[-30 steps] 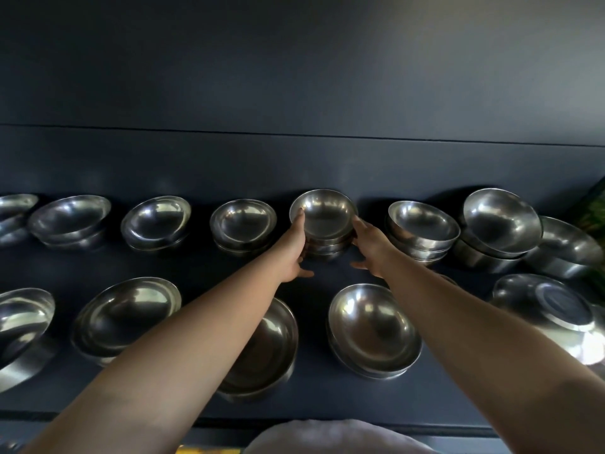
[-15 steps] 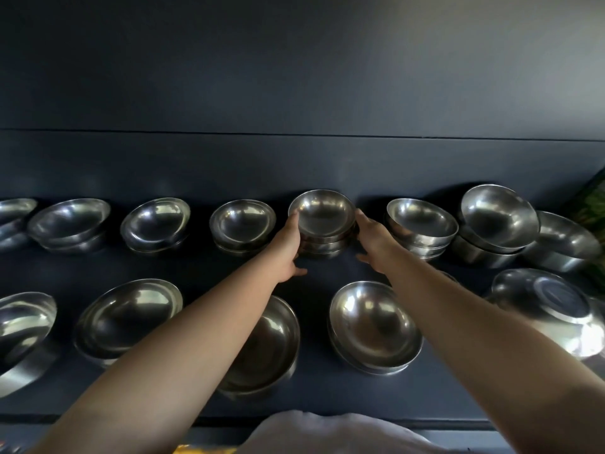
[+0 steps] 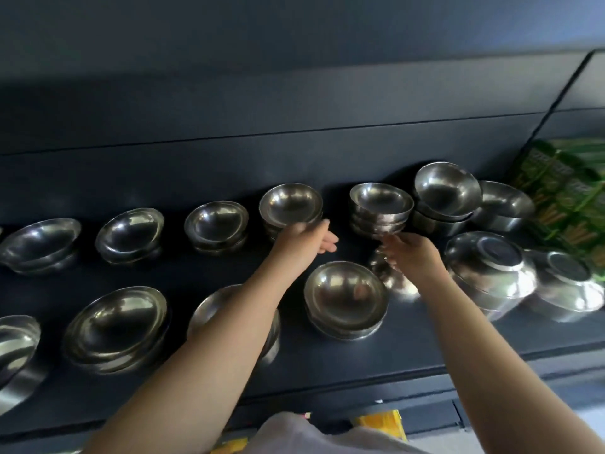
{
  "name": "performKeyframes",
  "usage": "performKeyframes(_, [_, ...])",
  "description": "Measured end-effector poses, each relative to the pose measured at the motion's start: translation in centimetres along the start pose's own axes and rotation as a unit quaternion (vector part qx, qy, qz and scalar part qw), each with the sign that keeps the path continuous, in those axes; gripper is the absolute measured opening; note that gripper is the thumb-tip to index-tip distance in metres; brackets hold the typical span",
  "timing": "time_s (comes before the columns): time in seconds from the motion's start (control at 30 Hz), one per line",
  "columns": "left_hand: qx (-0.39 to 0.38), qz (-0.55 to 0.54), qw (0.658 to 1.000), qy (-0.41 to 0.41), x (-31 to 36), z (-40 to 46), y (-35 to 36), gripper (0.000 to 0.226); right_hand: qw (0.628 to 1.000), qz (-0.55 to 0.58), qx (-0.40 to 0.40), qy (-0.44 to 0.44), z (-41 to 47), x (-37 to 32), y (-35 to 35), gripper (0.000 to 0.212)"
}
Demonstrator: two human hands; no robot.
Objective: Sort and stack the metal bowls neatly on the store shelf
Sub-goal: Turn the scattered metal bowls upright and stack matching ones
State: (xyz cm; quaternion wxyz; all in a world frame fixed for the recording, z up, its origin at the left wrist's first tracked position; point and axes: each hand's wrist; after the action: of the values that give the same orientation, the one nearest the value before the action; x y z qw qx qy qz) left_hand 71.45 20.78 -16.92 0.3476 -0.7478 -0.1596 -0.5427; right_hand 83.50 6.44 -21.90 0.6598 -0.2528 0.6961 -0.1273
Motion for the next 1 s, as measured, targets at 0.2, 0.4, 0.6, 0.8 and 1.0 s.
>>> performKeyframes(0.2, [-0.013,0.003,1.000,0.015,0.6,-4.0,5.6,0.037,0.990,-0.131,0.017,-0.044,-1.0,2.4,-4.0,0.030])
performKeyframes(0.4, [0.053,-0.033,0.998,-0.015,-0.2,-7.8,11.8,0.037,0.985,-0.100,-0.074,-0.118,-0.3,6.2,-5.1,0.038])
performKeyframes(0.6, [0.086,-0.003,0.991,-0.105,-0.3,-10.3,16.5,0.038,0.978,-0.099,-0.134,-0.126,1.0,7.2,-5.1,0.054])
performKeyframes(0.8, [0.118,-0.049,0.979,-0.157,-0.7,-9.6,17.8,0.042,0.945,-0.188,-0.207,-0.170,2.0,6.0,-4.1,0.055])
performKeyframes(1.0, [0.127,-0.034,0.976,-0.171,-1.8,-8.6,17.2,0.056,0.918,-0.245,-0.198,-0.241,-0.4,7.5,-4.8,0.061])
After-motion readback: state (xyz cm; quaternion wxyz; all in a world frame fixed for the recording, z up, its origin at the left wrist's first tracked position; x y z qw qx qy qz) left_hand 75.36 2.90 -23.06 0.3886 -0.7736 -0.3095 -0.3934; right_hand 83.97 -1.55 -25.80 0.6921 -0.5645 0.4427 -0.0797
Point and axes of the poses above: each hand's wrist, its own z-axis towards the middle knuckle, its own y-axis out of the palm, x = y × z, and after that the axes turned 13 degrees about x, right-handed
